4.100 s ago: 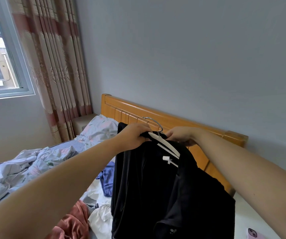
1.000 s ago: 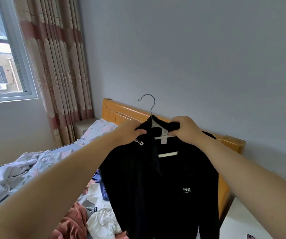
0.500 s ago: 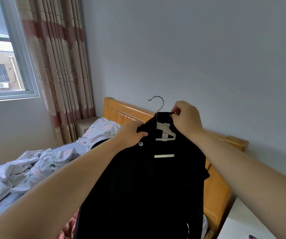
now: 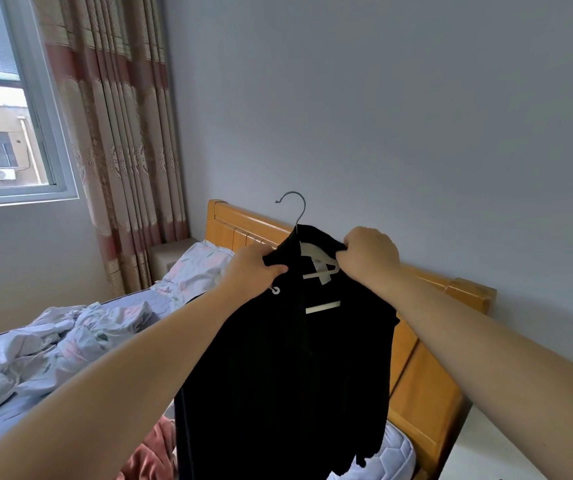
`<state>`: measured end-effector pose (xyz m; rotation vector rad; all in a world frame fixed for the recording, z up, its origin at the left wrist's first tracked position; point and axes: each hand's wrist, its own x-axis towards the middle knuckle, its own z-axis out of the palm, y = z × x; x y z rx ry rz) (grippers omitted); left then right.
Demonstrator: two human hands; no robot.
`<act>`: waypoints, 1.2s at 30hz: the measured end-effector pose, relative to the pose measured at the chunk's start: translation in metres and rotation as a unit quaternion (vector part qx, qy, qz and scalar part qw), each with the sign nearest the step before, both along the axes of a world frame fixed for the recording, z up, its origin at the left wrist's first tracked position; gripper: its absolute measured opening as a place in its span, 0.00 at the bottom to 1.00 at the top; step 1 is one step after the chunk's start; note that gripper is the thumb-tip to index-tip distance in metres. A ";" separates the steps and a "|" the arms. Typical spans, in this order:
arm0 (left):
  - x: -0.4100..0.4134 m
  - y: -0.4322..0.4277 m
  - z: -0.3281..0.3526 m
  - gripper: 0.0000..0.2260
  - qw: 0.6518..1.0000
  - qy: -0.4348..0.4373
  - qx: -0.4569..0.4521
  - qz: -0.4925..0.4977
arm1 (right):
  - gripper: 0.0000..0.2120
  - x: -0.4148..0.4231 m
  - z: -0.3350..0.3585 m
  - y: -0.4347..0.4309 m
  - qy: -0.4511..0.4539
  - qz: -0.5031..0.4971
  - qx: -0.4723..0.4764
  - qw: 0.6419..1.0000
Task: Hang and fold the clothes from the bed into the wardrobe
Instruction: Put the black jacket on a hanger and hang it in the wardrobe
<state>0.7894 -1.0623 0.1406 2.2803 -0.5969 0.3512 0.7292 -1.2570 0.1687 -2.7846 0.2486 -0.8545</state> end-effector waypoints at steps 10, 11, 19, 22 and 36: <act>0.006 0.000 0.018 0.07 0.996 0.029 -0.080 -0.029 | 0.10 -0.010 0.008 0.008 0.008 0.177 0.186 0.966; 0.007 0.002 0.019 0.07 0.995 0.036 -0.085 -0.034 | 0.10 -0.008 0.010 0.001 -0.132 0.137 0.180 0.965; 0.009 -0.002 0.020 0.07 0.992 0.060 -0.081 -0.077 | 0.07 0.002 0.020 -0.010 0.027 0.222 0.169 0.960; 0.011 -0.002 0.019 0.08 0.992 0.063 -0.063 -0.089 | 0.14 0.001 0.023 -0.016 0.044 0.219 0.232 0.947; 0.020 -0.001 0.016 0.08 0.988 0.088 -0.033 -0.124 | 0.12 0.018 0.024 -0.028 -0.032 0.035 0.134 0.990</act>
